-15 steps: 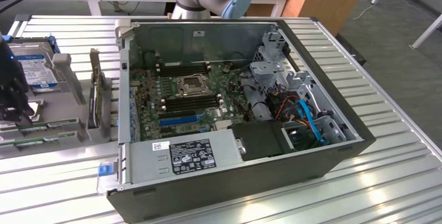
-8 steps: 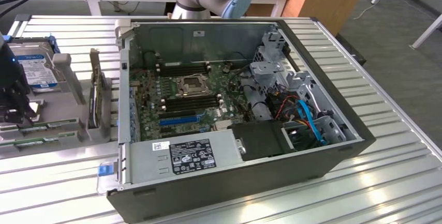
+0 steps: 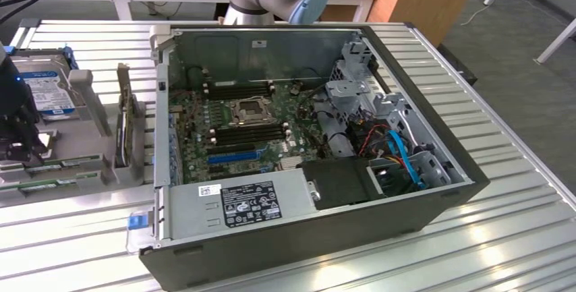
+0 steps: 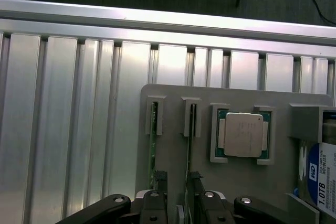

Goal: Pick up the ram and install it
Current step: 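Pick up the ram and move it above insertion slot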

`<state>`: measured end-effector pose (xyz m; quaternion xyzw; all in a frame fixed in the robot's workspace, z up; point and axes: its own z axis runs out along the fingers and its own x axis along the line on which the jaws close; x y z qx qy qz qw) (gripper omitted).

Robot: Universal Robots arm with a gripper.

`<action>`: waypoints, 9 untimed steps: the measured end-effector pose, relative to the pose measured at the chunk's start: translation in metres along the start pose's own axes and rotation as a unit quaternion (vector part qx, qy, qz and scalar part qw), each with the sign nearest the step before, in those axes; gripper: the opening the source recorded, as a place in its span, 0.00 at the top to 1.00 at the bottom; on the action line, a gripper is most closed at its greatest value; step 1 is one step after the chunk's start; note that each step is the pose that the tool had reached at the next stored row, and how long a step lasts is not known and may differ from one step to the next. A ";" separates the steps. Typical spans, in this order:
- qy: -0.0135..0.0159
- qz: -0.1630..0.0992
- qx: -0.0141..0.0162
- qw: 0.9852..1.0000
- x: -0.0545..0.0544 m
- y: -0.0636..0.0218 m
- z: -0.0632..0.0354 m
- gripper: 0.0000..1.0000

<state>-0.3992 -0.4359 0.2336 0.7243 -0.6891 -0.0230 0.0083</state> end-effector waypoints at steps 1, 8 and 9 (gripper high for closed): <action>0.000 0.000 0.000 1.000 0.000 0.0000 0.0001 0.71; 0.000 0.000 0.000 1.000 0.003 0.0002 -0.0001 0.71; 0.000 0.000 0.000 1.000 0.004 0.0002 -0.0001 0.71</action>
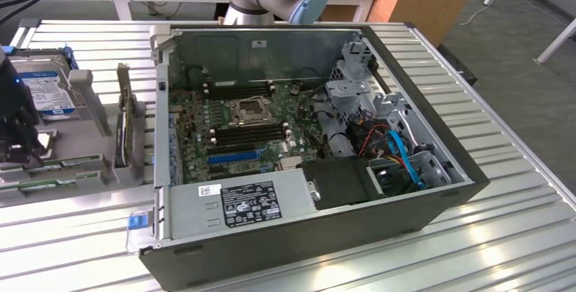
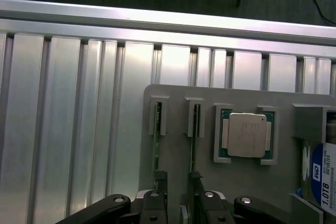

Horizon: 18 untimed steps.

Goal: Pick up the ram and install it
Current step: 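Pick up the ram and move it above insertion slot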

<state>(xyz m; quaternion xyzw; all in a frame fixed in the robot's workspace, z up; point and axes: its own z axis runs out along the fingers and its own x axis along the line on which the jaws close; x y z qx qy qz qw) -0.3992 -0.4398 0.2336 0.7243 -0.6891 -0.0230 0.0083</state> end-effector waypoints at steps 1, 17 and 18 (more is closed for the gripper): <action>0.000 0.000 0.000 1.000 0.001 0.0000 0.0000 0.71; 0.000 0.000 0.000 1.000 0.015 0.0009 -0.0002 0.71; 0.000 0.000 0.000 1.000 0.015 0.0010 -0.0003 0.71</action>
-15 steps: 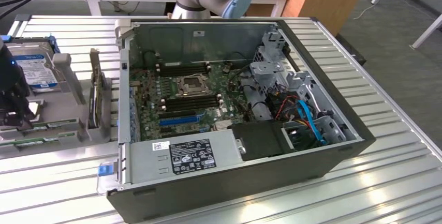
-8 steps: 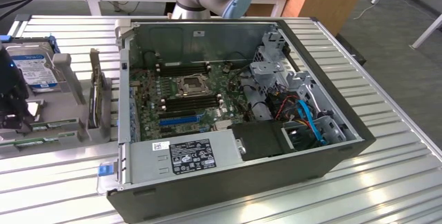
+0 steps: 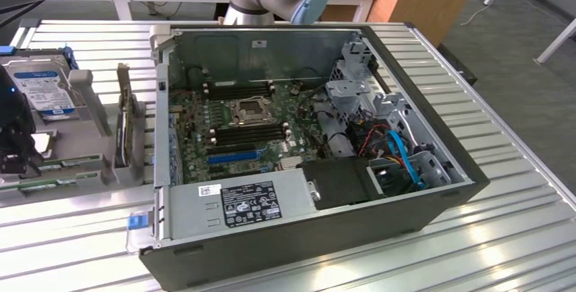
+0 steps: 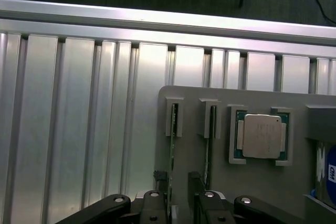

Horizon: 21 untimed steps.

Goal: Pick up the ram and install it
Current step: 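Pick up the ram and move it above insertion slot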

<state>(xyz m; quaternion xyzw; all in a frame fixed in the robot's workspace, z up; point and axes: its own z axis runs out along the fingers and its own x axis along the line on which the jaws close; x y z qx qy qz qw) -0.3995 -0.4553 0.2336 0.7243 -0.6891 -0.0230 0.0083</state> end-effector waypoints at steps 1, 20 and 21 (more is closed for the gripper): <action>0.000 0.000 0.000 1.000 0.001 0.0000 0.0000 0.71; 0.000 0.000 0.000 1.000 0.004 -0.0063 -0.0003 0.71; 0.000 0.000 0.000 1.000 0.004 -0.0073 -0.0004 0.71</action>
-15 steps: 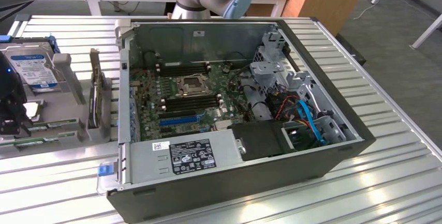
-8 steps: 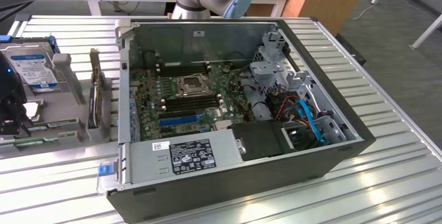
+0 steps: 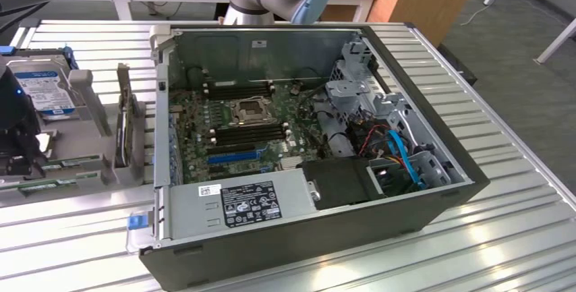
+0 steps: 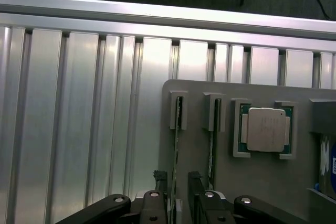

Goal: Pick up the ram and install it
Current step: 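Pick up the ram and move it above insertion slot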

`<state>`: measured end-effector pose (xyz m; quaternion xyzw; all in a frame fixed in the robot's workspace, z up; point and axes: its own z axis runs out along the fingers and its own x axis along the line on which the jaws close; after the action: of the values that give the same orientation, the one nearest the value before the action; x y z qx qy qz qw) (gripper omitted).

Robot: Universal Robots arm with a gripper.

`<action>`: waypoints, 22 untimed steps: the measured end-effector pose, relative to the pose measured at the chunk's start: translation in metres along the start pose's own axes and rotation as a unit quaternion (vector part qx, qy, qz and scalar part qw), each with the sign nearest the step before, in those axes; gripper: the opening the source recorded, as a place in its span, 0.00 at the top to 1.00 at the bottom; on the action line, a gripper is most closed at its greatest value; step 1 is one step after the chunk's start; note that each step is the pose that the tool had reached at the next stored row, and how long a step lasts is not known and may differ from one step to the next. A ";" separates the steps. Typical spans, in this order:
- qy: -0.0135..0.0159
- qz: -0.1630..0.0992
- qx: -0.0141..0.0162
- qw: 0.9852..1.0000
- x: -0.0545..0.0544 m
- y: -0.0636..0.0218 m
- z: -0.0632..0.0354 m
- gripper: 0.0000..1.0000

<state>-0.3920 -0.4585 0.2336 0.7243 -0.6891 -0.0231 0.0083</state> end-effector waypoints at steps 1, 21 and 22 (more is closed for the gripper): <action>0.000 0.000 0.000 1.000 0.000 -0.0010 0.0000 0.71; 0.000 0.000 0.000 1.000 0.001 -0.0164 -0.0007 0.71; 0.000 0.000 0.000 1.000 0.001 -0.0169 -0.0007 0.71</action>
<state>-0.3750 -0.4585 0.2336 0.7243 -0.6891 -0.0231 0.0083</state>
